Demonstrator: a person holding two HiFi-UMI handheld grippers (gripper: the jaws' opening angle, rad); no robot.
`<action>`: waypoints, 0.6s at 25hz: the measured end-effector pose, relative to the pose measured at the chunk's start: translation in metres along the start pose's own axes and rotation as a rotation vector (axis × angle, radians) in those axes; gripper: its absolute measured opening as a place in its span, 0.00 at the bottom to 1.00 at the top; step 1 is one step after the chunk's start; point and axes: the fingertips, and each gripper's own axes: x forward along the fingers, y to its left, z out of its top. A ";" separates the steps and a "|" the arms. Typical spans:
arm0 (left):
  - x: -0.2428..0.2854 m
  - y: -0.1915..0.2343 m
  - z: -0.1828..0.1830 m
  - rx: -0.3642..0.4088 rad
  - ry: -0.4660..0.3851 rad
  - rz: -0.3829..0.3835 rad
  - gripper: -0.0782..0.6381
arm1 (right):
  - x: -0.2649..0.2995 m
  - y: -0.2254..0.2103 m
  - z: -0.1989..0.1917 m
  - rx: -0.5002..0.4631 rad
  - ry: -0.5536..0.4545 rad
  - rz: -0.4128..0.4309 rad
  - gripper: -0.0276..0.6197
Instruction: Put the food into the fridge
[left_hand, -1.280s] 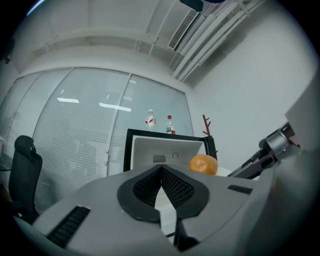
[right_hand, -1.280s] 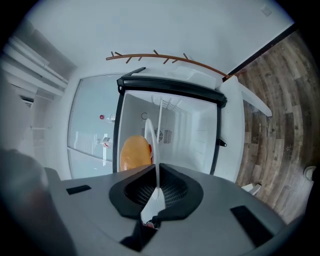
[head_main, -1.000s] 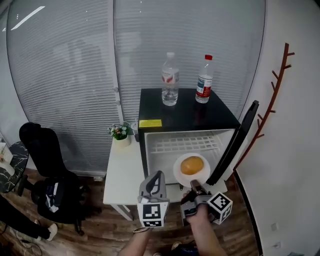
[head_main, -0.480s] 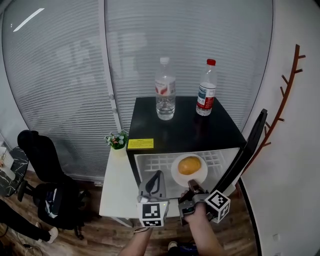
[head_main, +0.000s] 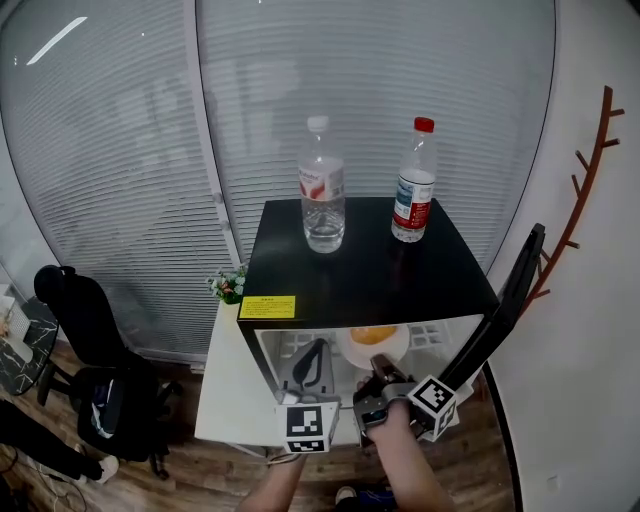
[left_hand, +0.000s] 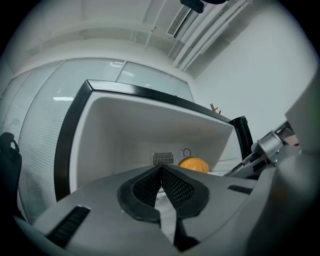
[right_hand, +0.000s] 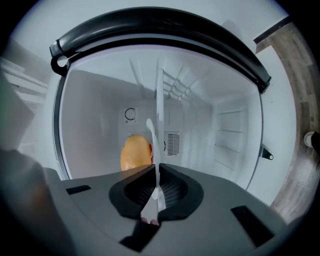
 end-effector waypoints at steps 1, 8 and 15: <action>0.002 0.000 -0.001 0.002 0.002 0.002 0.15 | 0.003 0.001 0.001 0.006 0.002 0.004 0.10; 0.011 0.005 -0.001 0.012 0.006 0.021 0.15 | 0.010 0.005 0.003 0.027 0.017 0.008 0.10; 0.014 0.004 -0.002 0.009 0.012 0.032 0.15 | 0.011 0.006 0.003 0.000 0.025 0.026 0.12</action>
